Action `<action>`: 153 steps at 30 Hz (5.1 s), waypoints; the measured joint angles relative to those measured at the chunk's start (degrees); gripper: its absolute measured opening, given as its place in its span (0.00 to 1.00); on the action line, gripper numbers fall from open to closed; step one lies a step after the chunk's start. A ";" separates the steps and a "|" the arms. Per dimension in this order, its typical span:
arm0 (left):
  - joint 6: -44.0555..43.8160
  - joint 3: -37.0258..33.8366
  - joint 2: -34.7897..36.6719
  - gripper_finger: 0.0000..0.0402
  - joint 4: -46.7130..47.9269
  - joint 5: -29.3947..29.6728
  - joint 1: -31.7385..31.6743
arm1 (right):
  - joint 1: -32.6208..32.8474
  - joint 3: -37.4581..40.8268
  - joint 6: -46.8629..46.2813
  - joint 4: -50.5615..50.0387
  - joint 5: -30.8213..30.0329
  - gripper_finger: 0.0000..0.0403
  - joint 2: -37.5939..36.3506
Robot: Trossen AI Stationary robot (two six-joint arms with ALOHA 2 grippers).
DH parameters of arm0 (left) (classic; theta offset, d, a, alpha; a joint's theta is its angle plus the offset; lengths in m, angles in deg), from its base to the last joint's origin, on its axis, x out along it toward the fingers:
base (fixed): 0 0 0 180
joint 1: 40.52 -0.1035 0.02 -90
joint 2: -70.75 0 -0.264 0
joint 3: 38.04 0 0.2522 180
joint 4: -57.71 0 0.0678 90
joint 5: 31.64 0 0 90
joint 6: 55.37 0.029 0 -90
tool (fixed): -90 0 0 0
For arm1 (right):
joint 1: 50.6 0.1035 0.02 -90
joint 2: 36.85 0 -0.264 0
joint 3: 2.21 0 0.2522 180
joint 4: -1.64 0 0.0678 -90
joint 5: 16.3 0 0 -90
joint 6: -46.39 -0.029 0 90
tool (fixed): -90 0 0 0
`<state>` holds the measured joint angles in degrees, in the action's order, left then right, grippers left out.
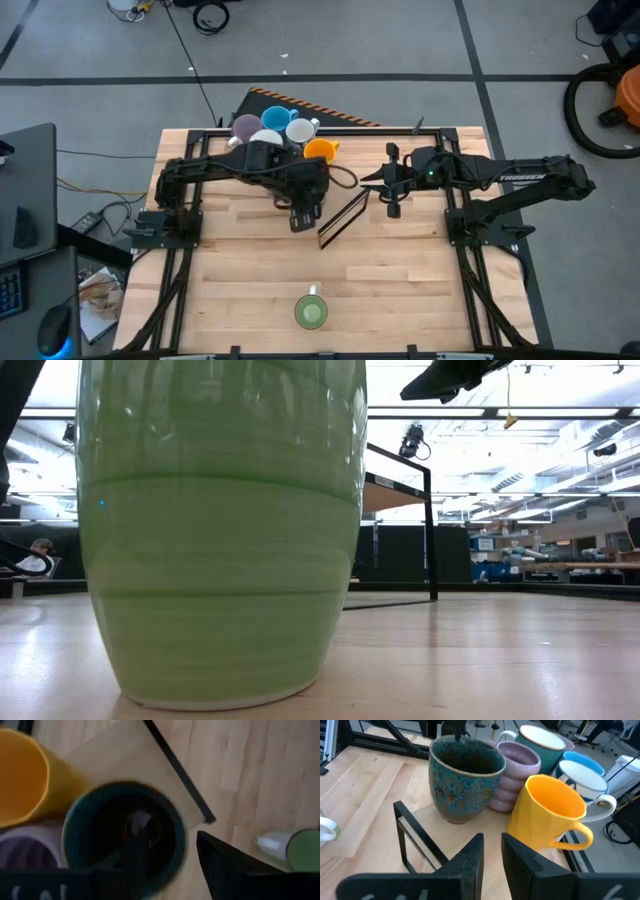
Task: Place coffee mugs
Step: Put the blue and brown mug on the shelf, then put the green mug on the shelf
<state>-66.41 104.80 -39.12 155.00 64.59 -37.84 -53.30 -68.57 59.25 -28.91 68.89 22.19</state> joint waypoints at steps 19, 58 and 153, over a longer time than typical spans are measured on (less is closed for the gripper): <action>-6.79 -1.70 6.72 0.43 6.44 14.00 8.13 | 0.40 0.35 -1.20 -0.44 0.00 0.18 0.00; -9.31 -43.30 26.39 0.37 -19.32 6.43 4.28 | 2.36 0.39 -0.74 0.76 -0.13 0.18 0.00; 7.18 -43.23 36.56 0.37 -31.61 17.93 15.40 | 27.84 -18.49 -1.32 4.78 12.26 0.11 34.44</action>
<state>-59.23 61.57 -2.56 123.39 82.52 -22.44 -25.46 -87.05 57.93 -24.14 81.14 56.63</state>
